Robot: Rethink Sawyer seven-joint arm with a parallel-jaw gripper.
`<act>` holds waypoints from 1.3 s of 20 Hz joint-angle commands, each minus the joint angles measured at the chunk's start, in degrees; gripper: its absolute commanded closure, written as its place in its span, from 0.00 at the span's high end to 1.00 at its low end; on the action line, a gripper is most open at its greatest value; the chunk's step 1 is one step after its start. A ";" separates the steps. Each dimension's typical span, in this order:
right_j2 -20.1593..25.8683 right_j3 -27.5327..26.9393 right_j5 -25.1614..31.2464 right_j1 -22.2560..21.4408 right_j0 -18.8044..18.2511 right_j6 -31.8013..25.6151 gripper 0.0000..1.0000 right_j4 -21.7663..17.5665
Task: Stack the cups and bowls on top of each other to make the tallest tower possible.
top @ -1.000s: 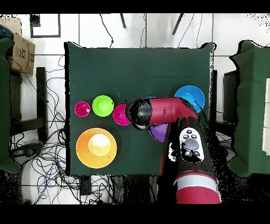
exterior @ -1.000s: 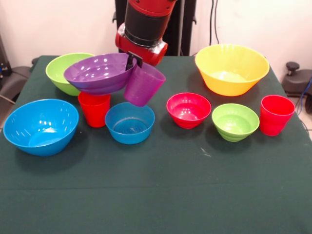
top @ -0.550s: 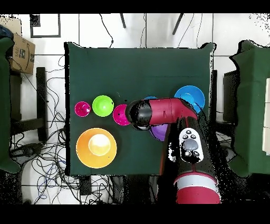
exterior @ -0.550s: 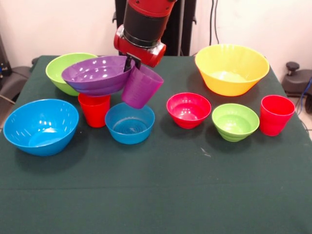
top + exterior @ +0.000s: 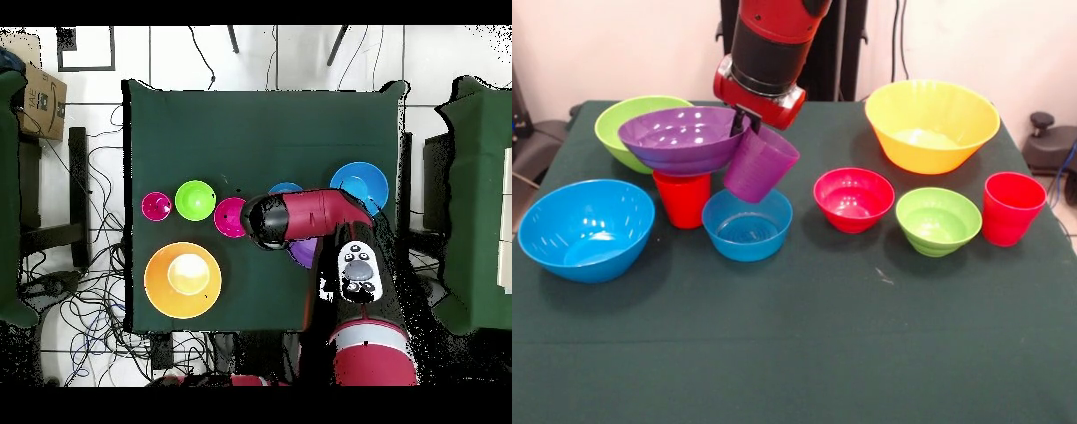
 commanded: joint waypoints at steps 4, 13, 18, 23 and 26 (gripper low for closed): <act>2.85 1.36 -4.22 3.51 1.01 -2.04 0.00 -3.09; 3.45 1.35 -4.02 3.51 0.60 -2.17 1.00 -2.28; 4.27 0.20 -2.79 3.29 0.25 -2.71 1.00 -1.19; 4.61 0.13 -1.82 2.92 0.04 -2.93 1.00 -0.46; 4.71 0.45 -2.00 2.77 -0.09 -3.05 1.00 -0.48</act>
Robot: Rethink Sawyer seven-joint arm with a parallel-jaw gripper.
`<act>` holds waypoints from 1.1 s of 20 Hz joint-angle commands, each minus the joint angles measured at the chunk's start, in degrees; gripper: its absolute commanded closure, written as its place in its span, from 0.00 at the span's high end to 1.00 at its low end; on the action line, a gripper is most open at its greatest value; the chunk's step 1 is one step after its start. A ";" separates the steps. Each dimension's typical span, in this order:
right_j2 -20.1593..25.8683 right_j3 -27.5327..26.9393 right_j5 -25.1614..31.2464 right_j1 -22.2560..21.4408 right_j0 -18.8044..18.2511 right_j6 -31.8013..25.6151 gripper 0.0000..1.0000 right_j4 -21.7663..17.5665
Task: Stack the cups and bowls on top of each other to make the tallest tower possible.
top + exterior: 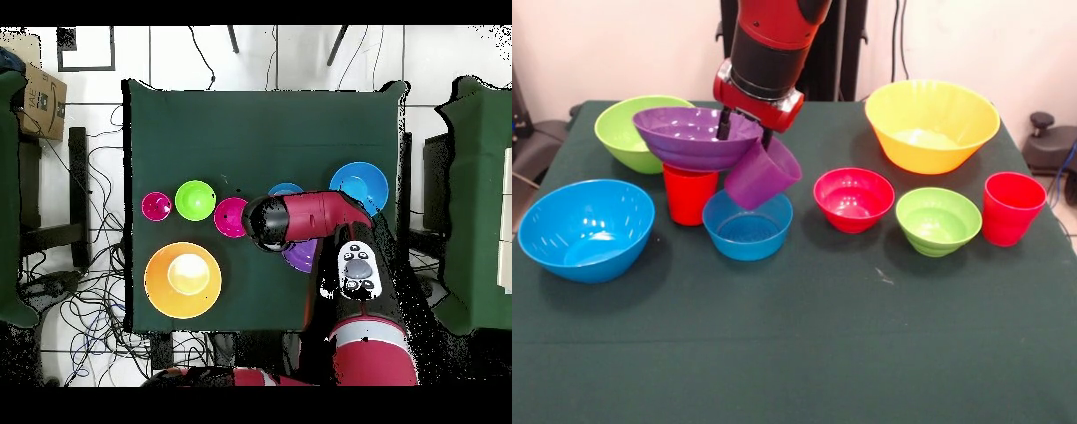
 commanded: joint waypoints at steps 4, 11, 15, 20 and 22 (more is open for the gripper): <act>5.41 0.79 -2.12 1.77 -0.42 -3.24 1.00 -0.15; 6.98 0.60 -2.08 1.74 -1.90 -5.26 1.00 0.11; 8.48 -0.83 3.31 -0.83 -3.73 -9.72 1.00 1.13; 12.55 -5.86 16.88 -4.37 -7.83 -18.28 1.00 4.07; 14.37 -8.41 21.48 -4.23 -9.27 -20.22 1.00 4.73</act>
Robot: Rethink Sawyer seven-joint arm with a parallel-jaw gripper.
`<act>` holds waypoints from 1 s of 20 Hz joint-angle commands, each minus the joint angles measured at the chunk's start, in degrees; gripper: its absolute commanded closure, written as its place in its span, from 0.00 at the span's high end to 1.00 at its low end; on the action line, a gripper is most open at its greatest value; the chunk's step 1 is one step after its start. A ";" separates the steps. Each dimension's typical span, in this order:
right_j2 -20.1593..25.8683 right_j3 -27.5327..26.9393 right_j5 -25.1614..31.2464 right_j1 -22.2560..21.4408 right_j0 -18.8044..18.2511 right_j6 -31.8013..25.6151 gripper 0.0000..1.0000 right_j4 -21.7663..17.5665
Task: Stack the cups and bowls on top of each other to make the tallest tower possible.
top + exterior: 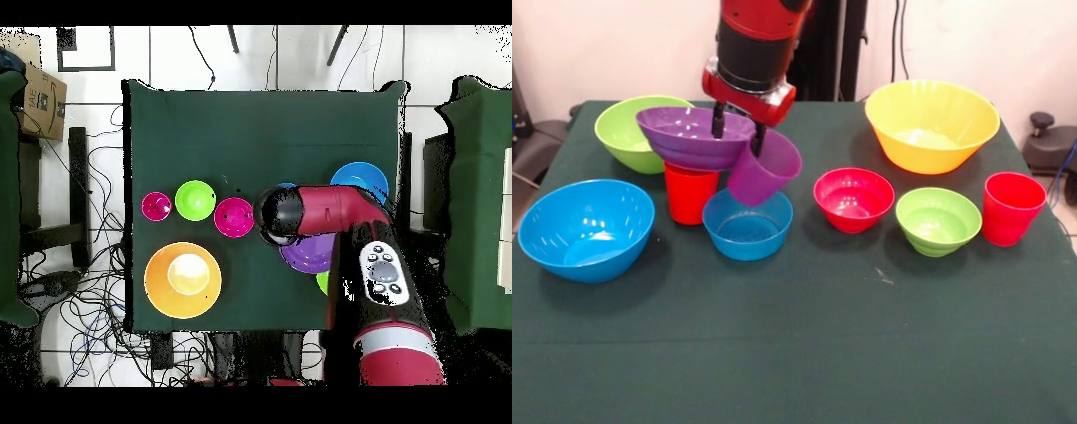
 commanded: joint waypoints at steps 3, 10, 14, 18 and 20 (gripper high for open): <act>11.85 -11.00 21.51 -1.64 -5.71 -21.63 1.00 3.14; 15.61 -13.70 27.62 -2.04 -8.83 -22.65 1.00 4.54; 16.26 -12.35 27.20 -2.78 -9.49 -21.85 1.00 5.03; 16.56 -9.63 24.94 -3.65 -9.43 -19.75 1.00 5.34; 16.57 -9.24 24.89 -3.94 -9.06 -18.87 1.00 5.23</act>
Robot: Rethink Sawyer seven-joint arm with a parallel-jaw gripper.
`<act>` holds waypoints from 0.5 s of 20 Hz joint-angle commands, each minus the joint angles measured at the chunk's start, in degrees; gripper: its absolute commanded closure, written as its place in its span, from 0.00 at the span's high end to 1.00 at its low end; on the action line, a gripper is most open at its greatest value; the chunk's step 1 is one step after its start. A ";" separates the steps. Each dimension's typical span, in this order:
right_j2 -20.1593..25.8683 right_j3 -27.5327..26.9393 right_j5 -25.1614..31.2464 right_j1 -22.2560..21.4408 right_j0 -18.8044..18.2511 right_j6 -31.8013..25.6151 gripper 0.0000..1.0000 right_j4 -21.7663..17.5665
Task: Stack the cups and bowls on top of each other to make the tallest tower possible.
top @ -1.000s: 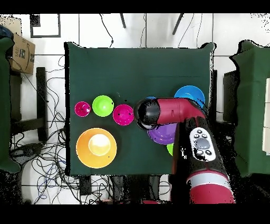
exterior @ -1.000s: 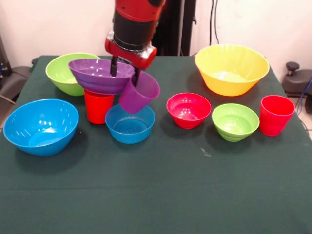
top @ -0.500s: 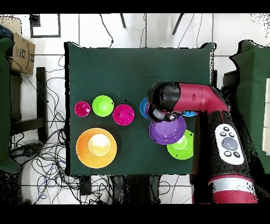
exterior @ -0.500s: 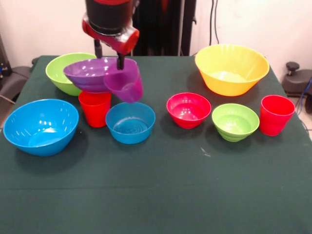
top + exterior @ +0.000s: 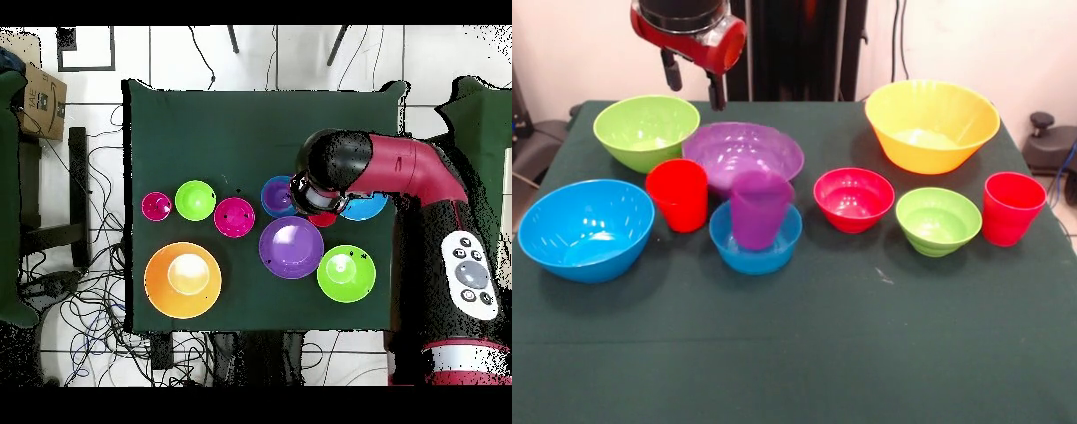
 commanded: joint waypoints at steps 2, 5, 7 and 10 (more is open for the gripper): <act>6.17 1.51 1.14 0.34 0.74 -11.87 1.00 0.45; 6.39 2.04 0.65 0.33 0.64 -11.53 1.00 0.18; 6.59 2.25 0.71 0.25 0.60 -11.39 1.00 0.00; 6.90 2.56 0.51 0.36 0.48 -11.22 1.00 -0.26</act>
